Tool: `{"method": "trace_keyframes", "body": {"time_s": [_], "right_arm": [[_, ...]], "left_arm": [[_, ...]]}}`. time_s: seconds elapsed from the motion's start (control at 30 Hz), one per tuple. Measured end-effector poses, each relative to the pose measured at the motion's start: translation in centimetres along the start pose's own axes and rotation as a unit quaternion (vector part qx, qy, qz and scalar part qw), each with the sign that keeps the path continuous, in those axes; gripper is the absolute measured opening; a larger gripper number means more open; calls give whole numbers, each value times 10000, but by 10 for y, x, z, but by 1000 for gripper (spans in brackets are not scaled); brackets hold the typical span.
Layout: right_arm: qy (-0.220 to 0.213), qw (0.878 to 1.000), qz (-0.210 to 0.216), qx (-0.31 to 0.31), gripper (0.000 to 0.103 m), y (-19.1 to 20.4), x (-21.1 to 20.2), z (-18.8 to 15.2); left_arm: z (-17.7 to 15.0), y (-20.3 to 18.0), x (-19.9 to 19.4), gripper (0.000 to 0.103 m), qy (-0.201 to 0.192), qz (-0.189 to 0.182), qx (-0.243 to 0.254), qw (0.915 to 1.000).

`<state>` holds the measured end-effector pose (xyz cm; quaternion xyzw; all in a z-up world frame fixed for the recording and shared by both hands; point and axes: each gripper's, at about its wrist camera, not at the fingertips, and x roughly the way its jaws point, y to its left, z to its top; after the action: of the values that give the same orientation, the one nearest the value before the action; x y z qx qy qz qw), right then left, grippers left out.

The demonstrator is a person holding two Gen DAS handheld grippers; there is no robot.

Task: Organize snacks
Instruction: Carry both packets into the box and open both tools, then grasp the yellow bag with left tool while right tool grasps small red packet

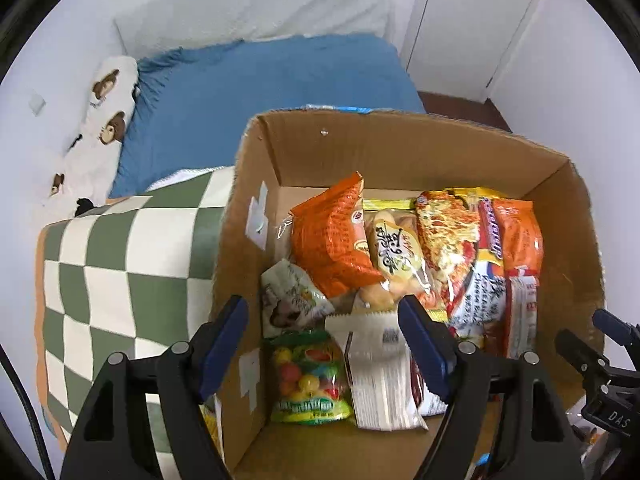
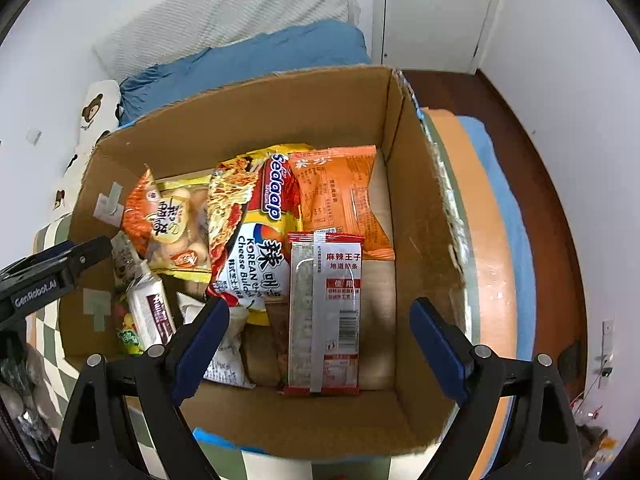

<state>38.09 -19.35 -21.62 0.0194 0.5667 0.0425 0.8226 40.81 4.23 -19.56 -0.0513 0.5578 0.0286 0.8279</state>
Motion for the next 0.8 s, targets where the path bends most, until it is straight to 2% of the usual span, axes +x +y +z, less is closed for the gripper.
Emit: {"method": "trace_keyframes", "body": {"time_s": [0.27,0.57,0.8], "right_arm": [[-506,9982,-82,-306,94,14,-42,-28],[-1105,9929,-63,-429,94,20,-104,-61],[-1479,9879,-13,-470,94,23,-149,-82]], "left_arm": [[-33,-12,-55,76,-610,-8,179,9980],[-69,-24,-115,76,-1276,16,279,9914],[-92,-23,-149,76,-1551,-63,210,9877]]}}
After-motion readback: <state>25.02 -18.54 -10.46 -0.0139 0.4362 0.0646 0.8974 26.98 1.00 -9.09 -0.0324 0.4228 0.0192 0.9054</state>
